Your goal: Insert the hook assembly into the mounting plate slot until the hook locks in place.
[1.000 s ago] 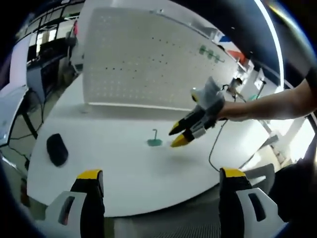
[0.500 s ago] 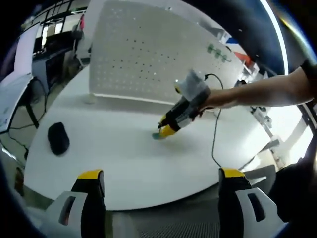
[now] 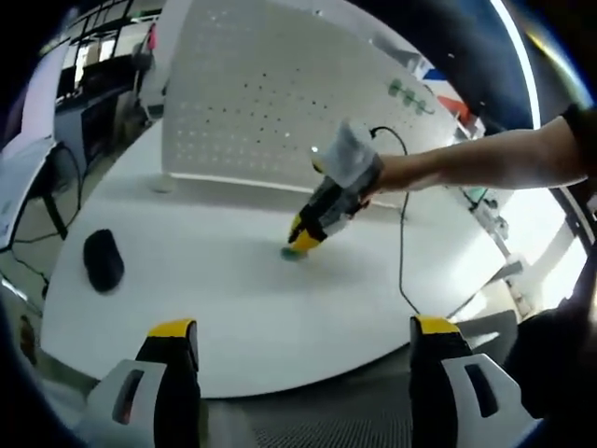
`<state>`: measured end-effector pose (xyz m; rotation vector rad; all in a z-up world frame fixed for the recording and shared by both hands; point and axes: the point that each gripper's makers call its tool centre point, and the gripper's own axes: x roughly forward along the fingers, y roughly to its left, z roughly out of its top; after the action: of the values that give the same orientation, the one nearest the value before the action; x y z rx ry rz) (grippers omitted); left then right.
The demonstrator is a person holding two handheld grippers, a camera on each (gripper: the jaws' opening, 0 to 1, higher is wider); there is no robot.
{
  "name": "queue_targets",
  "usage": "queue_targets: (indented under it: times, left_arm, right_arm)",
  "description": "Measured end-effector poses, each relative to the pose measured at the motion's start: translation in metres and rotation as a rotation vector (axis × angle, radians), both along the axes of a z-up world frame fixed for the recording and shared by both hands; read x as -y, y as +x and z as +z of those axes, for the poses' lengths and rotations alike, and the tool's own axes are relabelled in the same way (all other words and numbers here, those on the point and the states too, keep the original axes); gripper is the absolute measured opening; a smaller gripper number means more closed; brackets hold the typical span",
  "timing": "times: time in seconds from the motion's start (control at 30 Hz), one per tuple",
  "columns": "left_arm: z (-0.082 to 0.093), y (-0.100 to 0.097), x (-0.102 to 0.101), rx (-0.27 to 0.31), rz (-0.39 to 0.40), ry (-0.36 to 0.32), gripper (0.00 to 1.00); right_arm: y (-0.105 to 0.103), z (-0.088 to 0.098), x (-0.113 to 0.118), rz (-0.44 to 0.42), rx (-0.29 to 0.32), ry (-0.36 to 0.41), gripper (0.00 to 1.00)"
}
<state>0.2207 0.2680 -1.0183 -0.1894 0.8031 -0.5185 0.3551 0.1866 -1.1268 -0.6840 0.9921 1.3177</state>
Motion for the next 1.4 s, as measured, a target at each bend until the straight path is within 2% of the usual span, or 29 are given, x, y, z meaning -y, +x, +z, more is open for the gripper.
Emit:
queue_targets:
  times: [0.17, 0.37, 0.47, 0.57, 0.7, 0.77, 0.87, 0.93, 1.03, 1.27, 1.4]
  left_arm:
    - [0.000, 0.002, -0.001, -0.001, 0.021, -0.019, 0.96]
    - [0.000, 0.002, 0.004, 0.001, 0.009, -0.012, 0.97]
    - [0.002, 0.003, 0.007, 0.008, -0.008, -0.007, 0.97]
    - [0.005, 0.005, 0.008, 0.016, -0.013, -0.007, 0.97]
    - [0.012, 0.008, 0.013, 0.025, -0.024, -0.012, 0.98]
    - [0.014, 0.009, 0.015, 0.034, -0.041, 0.006, 0.98]
    - [0.023, 0.013, 0.022, 0.064, -0.060, 0.001, 0.99]
    - [0.027, 0.014, 0.025, 0.071, -0.066, 0.003, 0.99]
    - [0.031, 0.016, 0.028, 0.086, -0.067, 0.001, 0.99]
    - [0.055, 0.023, 0.036, 0.136, -0.076, -0.034, 1.00]
    - [0.069, 0.031, 0.038, 0.177, -0.071, -0.026, 1.00]
  right_arm:
    - [-0.004, -0.001, -0.001, 0.003, -0.013, 0.000, 0.01]
    - [-0.001, 0.000, -0.001, -0.084, -0.020, 0.017, 0.01]
    - [0.003, 0.002, 0.004, -0.119, 0.004, 0.016, 0.01]
    - [0.009, 0.011, 0.004, -0.239, -0.007, 0.069, 0.01]
    - [0.010, 0.023, 0.006, -0.335, -0.040, 0.130, 0.00]
    - [0.011, 0.032, 0.009, -0.380, -0.045, 0.158, 0.00]
    - [0.011, 0.048, 0.013, -0.506, -0.106, 0.227, 0.00]
    - [0.013, 0.057, 0.016, -0.534, -0.098, 0.259, 0.00]
    - [0.011, 0.071, 0.023, -0.534, -0.076, 0.274, 0.00]
    - [0.005, 0.118, 0.031, -0.603, -0.018, 0.405, 0.00]
    - [-0.006, 0.149, 0.026, -0.688, -0.050, 0.528, 0.00]
